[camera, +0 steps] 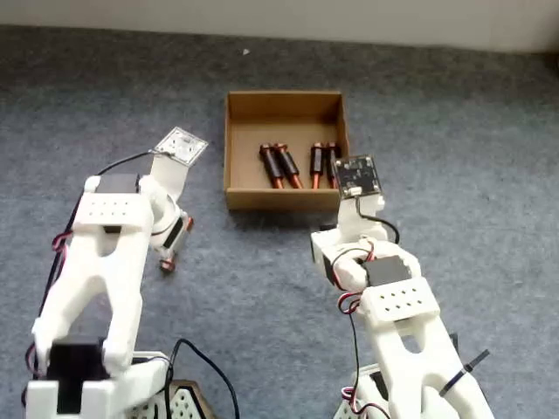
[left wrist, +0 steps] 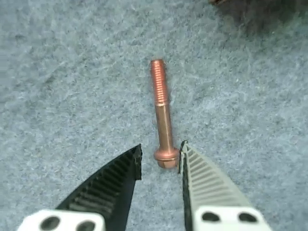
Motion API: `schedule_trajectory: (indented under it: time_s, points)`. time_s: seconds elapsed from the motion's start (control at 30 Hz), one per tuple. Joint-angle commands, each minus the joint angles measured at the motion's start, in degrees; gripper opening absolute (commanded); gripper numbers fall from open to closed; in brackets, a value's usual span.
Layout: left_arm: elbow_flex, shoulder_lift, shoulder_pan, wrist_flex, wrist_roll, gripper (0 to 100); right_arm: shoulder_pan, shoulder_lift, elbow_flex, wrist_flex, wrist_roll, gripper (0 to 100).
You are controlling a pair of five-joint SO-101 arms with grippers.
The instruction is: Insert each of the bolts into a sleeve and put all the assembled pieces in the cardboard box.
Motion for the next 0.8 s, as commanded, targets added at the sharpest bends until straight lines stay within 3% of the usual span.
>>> schedule_trajectory:
  time_s: [0.0, 0.2, 0.4, 0.7, 0.77]
  points:
    - [-7.9, 7.6, 0.7, 0.4, -0.5, 16, 0.3, -2.1, -0.4, -1.2, 0.5, 0.6]
    - [-12.9, 17.5, 4.9, 0.4, -0.4, 15, 0.3, -2.0, -0.4, -1.2, 0.5, 0.6]
    - [-15.8, 25.9, 4.1, 0.3, -0.4, 13, 0.3, -2.0, -0.4, -1.2, 0.5, 0.6]
    - [-17.9, 28.2, 3.8, 3.5, -0.8, 9, 0.3, -2.0, -0.4, -1.2, 0.5, 0.6]
    - [-18.2, 28.0, 4.1, 3.3, -1.7, 4, 0.3, -2.0, -0.4, -1.2, 0.5, 0.6]
